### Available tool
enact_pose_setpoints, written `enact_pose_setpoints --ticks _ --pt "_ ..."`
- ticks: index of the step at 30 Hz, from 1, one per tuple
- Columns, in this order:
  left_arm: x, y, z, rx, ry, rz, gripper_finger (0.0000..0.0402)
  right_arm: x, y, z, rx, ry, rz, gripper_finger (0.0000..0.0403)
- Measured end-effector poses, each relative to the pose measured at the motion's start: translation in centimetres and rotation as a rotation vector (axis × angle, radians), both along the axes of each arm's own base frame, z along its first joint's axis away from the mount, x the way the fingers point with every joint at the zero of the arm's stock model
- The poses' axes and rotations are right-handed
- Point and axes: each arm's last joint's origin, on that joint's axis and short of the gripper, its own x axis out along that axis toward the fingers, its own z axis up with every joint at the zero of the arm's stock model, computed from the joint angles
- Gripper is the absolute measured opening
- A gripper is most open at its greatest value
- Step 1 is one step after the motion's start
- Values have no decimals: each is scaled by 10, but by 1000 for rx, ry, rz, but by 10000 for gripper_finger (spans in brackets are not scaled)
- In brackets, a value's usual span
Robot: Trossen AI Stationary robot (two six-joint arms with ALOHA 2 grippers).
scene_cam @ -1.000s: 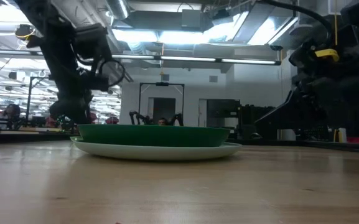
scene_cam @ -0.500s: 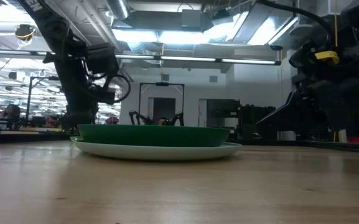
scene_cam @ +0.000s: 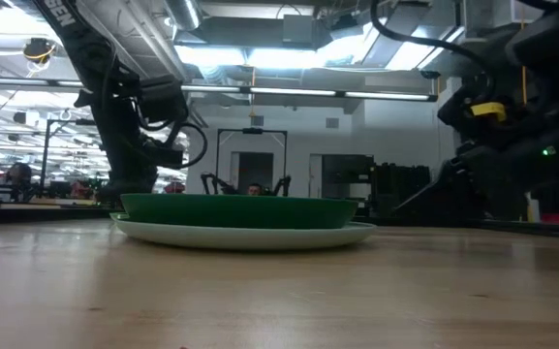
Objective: Stack plastic plates
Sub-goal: Stack the green transparent plate on top of the orange transparent plate
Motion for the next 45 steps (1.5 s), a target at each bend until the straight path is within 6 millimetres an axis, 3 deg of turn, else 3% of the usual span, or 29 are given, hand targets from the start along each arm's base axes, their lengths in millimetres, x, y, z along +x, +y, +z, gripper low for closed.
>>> enact_pose_setpoints --ticks 7,21,26,35,45 --pt "-1 0 -1 10 10 5 5 0 0 0 0 0 2 145" --pt "0 -8 6 28 2 -20 2 0 0 0 -6 5 6 145" --pt "3 -23 23 43 -39 -44 3 0 0 0 -7 6 6 145" --pt "21 -54 72 72 -132 -134 2 0 0 0 -7 6 7 145" --pt "48 -109 111 61 -307 -361 1 0 0 0 -7 6 7 145"
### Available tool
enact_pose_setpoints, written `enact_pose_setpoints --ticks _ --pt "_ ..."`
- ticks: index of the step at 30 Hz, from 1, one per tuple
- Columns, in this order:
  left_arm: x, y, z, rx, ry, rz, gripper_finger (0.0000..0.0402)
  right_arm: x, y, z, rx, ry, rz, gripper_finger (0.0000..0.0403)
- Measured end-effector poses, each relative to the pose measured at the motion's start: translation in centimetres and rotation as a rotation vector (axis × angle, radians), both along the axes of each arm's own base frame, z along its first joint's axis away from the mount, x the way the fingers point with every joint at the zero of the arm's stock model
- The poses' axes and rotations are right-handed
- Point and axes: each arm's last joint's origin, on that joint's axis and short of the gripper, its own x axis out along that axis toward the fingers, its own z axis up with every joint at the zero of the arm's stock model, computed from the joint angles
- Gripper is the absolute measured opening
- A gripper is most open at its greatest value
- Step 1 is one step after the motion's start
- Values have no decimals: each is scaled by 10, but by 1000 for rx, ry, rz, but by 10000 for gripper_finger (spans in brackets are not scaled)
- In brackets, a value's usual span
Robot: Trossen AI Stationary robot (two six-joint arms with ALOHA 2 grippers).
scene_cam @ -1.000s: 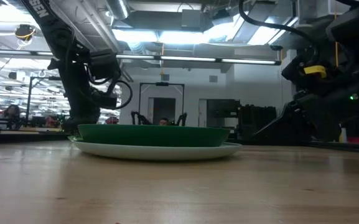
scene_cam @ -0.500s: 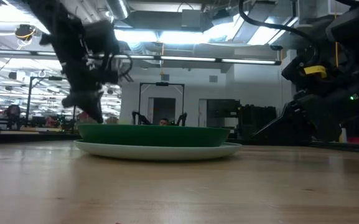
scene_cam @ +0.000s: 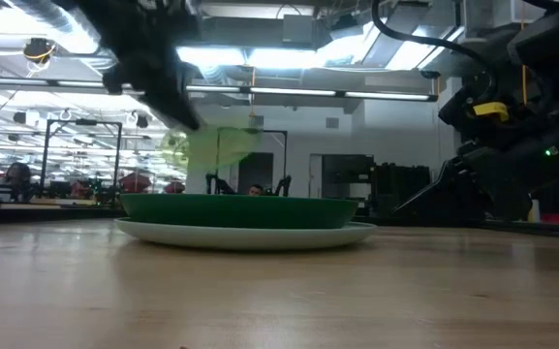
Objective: Stack plastic plates
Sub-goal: Stack the green transparent plate on top of the orange transparent plate
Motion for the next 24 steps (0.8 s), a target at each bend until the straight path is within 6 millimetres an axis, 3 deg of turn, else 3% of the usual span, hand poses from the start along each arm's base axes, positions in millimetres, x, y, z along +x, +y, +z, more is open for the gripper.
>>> enact_pose_setpoints --ticks 9,19,24 --pt "15 -46 2 -33 -128 -151 1 0 0 0 -1 0 0 145" --pt "34 -93 -23 -66 -166 -279 1 0 0 0 -4 4 -1 145" --pt "39 -102 -40 -70 -119 -289 4 0 0 0 -4 4 -1 145"
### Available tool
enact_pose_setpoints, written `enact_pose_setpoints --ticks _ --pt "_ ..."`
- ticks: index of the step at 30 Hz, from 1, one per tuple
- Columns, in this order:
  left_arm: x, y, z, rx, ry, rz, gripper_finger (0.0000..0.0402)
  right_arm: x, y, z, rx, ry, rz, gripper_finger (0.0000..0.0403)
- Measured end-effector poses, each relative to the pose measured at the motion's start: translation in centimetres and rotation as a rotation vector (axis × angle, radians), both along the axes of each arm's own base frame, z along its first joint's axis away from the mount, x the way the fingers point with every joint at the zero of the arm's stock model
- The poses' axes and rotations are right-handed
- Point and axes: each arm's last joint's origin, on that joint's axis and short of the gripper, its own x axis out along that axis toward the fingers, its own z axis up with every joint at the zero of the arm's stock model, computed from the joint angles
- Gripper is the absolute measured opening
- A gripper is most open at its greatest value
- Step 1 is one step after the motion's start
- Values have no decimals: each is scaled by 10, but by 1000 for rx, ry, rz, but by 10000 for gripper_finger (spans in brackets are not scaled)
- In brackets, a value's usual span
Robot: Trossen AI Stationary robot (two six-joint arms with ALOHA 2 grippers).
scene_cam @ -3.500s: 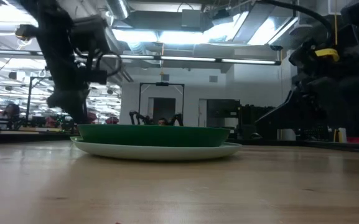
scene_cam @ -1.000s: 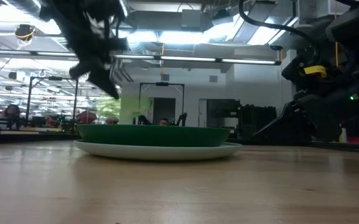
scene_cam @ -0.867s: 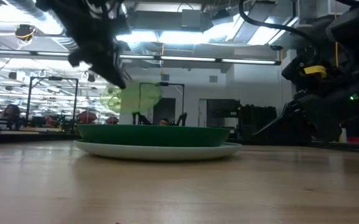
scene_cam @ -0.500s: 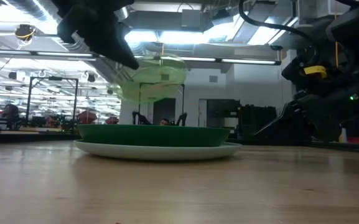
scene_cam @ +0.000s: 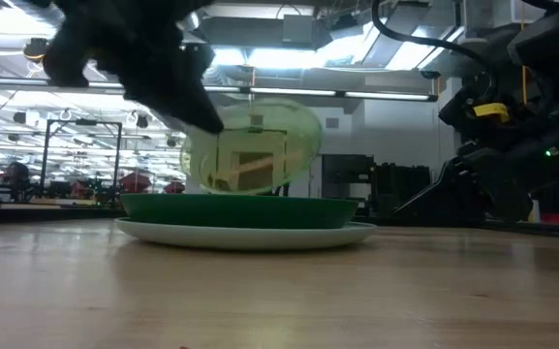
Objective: Stack plastic plates
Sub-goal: Stack the green transparent plate on top of the orange transparent plate, then return to Home Position
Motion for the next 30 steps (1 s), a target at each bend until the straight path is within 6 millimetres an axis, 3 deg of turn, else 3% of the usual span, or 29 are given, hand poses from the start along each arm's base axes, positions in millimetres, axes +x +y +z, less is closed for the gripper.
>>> enact_pose_setpoints --ticks 8,13,18,23,27,30 --pt "7 -2 -29 72 97 3 22 0 0 0 0 -1 -1 145" --pt "7 -1 -31 78 96 35 61 0 0 0 0 -1 -1 145" --pt "2 -6 -3 -48 155 70 101 0 0 0 2 0 2 145" --pt "-14 -7 22 -220 283 70 113 0 1 0 16 4 20 145" --pt "-32 -3 37 -192 148 24 114 5 3 3 27 1 50 145" --pt "-44 17 39 -154 22 24 114 8 6 6 8 0 74 145"
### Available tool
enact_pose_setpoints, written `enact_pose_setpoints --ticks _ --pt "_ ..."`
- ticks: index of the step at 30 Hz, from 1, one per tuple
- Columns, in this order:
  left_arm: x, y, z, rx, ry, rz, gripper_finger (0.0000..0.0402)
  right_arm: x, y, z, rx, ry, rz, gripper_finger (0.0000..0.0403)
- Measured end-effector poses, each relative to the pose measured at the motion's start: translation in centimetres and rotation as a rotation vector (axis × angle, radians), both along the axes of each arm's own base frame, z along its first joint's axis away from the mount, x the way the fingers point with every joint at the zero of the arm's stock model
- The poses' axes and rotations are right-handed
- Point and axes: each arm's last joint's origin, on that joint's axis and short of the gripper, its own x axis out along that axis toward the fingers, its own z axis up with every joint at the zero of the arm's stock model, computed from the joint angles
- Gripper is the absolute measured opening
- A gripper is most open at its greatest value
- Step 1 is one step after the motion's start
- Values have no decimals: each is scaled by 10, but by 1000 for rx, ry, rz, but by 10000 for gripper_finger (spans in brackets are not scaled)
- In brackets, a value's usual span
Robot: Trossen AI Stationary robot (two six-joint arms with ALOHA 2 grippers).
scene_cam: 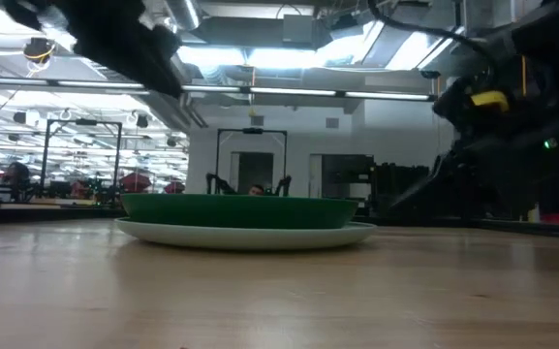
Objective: Stack plastic plates
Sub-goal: Return to Home Position
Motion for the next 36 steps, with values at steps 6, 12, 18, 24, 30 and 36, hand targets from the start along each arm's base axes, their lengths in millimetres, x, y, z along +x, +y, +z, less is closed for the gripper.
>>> enact_pose_setpoints --ticks 6,12,18,24,30,36 --pt "-29 48 -11 -110 -199 48 114 1 3 33 25 -63 108 145" --pt "-60 77 -33 -129 -404 131 114 -6 -15 66 -19 -82 101 145" --pt "-87 89 -59 -139 -520 203 114 -31 -50 83 65 -145 171 108" --pt "-105 92 -73 -173 -616 249 79 -72 -82 73 93 -240 172 34" --pt "-115 93 -80 -195 -653 273 17 -99 -101 66 140 -364 295 8" --pt "-121 93 -74 -228 -711 284 7 -110 -110 71 140 -399 292 14"
